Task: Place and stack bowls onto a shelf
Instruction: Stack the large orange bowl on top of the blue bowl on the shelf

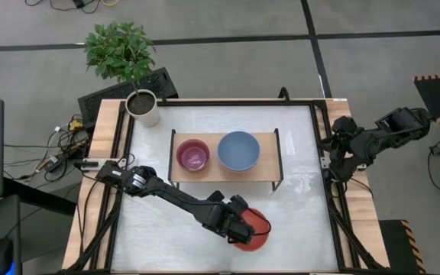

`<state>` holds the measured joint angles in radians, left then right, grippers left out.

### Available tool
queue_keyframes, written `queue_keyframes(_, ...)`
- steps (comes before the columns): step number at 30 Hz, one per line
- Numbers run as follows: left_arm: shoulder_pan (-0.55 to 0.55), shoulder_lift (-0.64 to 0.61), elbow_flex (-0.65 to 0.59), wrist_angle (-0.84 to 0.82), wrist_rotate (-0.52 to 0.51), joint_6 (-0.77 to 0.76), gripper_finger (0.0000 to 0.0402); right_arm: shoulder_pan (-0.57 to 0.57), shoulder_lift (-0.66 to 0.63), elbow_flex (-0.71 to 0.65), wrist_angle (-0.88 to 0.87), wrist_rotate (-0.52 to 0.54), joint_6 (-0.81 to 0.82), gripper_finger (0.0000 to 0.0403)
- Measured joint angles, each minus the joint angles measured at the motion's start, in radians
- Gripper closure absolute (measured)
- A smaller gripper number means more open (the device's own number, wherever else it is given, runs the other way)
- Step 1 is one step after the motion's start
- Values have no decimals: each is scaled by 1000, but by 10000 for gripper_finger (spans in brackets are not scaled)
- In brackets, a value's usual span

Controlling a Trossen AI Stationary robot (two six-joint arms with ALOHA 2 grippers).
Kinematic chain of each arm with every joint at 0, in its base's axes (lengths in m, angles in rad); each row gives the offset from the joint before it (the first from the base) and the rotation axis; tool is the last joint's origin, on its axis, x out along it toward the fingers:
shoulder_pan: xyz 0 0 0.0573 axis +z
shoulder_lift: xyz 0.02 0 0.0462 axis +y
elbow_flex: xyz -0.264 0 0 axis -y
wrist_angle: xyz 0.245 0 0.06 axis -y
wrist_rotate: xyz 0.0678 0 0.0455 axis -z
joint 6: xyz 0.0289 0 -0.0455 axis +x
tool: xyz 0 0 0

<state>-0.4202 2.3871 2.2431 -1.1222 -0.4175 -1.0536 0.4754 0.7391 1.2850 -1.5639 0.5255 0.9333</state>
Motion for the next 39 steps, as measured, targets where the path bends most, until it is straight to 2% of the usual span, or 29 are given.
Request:
queue_keyframes(7, 0, -31, 5, 19, 14, -38, 401, 0, 0, 0, 0, 5, -2, 290)
queue_keyframes(15, 5, -34, 111, 10, -3, -26, 401, 0, 0, 0, 0, 7, -1, 290)
queue_keyframes(22, 19, -48, 113, 34, -1, -51, 401, 0, 0, 0, 0, 7, 1, 290)
queue_keyframes(27, 26, -48, 112, 63, 64, -51, 401, 0, 0, 0, 0, 7, 1, 290)
queue_keyframes(33, 26, -126, 112, 129, 89, -42, 401, 0, 0, 0, 0, 7, 1, 290)
queue_keyframes(39, 39, -246, 112, 104, 8, -25, 401, 0, 0, 0, 0, 23, 1, 290)
